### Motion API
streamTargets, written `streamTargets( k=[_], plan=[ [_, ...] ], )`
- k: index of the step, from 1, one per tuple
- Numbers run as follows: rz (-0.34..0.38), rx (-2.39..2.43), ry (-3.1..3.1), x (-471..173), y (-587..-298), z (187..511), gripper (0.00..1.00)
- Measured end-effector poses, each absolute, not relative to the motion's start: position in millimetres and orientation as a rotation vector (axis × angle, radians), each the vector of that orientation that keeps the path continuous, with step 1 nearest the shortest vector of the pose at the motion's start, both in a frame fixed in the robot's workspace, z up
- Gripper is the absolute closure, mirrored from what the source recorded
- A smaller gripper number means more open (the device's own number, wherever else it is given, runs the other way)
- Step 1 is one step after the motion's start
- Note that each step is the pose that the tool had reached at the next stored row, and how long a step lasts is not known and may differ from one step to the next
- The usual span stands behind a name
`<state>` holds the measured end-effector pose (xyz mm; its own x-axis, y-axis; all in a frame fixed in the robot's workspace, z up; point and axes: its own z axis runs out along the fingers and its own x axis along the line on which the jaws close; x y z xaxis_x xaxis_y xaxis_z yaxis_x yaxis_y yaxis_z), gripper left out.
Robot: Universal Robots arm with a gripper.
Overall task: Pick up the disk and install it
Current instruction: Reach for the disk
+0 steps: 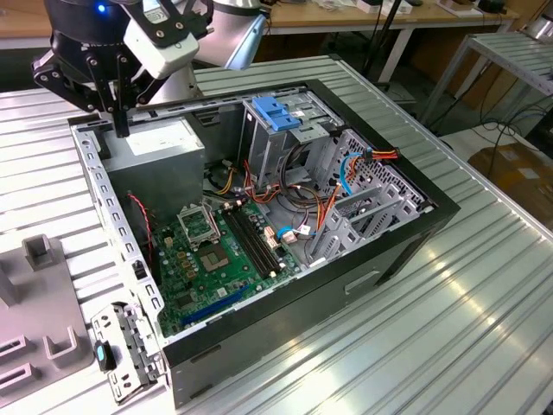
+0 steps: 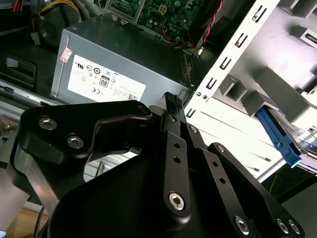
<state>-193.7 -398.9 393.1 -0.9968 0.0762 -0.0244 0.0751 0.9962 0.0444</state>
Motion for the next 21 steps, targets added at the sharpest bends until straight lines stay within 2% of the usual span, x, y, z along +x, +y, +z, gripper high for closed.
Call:
streamTargets(
  k=[21],
  plan=[
    [0.068,0.118,3.112,-207.6,-398.9,393.0,0.89]
  ],
)
